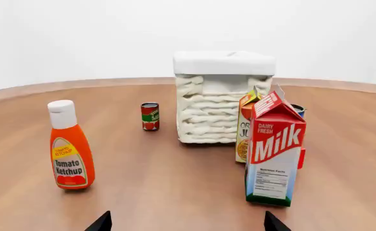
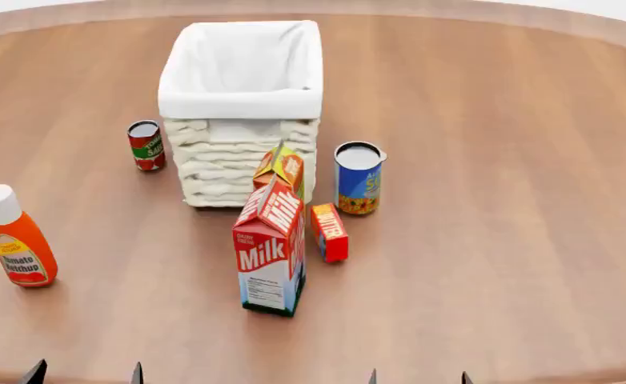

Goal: Pick up the butter and put it in the basket.

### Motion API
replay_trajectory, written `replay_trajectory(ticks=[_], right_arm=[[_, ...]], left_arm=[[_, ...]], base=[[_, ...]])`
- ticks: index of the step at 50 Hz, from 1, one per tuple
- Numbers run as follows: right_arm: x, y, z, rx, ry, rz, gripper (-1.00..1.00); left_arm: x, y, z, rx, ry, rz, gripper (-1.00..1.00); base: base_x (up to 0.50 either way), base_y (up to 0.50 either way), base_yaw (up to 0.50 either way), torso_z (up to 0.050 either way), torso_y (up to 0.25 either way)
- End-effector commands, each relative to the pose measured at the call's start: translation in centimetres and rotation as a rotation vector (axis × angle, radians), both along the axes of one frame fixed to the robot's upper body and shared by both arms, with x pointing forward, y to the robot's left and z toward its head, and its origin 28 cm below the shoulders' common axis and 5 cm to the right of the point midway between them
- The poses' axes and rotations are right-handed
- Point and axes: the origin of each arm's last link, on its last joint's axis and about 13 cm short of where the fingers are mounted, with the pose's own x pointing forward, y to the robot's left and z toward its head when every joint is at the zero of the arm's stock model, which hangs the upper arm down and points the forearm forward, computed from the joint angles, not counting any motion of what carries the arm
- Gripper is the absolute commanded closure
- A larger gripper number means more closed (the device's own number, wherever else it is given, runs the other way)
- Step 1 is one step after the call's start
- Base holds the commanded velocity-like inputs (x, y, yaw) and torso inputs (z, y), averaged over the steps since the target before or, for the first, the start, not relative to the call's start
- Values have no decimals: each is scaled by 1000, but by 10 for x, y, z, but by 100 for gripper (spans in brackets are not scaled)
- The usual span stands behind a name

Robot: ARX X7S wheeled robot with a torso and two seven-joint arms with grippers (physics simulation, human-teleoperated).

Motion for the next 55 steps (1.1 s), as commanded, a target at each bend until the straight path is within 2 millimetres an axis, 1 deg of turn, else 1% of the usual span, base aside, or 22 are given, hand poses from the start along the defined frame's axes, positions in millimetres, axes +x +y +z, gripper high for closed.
replay_trajectory(ticks=[1,6,8,9,10,11,13,16,22,33,40,55], right_arm=[[0,0,0,0,0,0,-100],[3,6,0,9,0,12,-100],[6,7,2,29,-8,2,-100],[7,7,2,32,-11,3,-100],[8,7,3,29,-18,11,-100],[11,8,4,5,-13,31,-100],[13,8,5,52,-34,13,-100],[15,7,3,25,-10,17,-100],[14,8,10,17,-25,28,-100],[13,9,8,-9,-12,29,-100],[12,9,6,-14,-3,27,-100],[16,8,4,-39,18,21,-100]], left_arm=[[0,0,0,0,0,0,-100],[3,6,7,-33,4,8,-100],[5,6,5,-16,34,0,-100],[4,6,6,-72,17,-38,-100],[3,7,9,-87,39,-63,-100],[5,6,7,-33,44,-30,-100],[6,6,6,-16,23,-21,-100],[9,6,4,-41,46,-30,-100],[11,6,4,-22,35,-23,-100],[8,8,10,-11,12,-13,-100],[12,10,12,-18,5,14,-100],[14,9,13,-23,14,11,-100]], base=[[0,0,0,0,0],[0,0,0,0,0],[0,0,0,0,0],[0,0,0,0,0],[0,0,0,0,0],[0,0,0,0,0],[0,0,463,0,0],[0,0,500,0,0],[0,0,500,0,0],[0,0,500,0,0],[0,0,500,0,0],[0,0,500,0,0]])
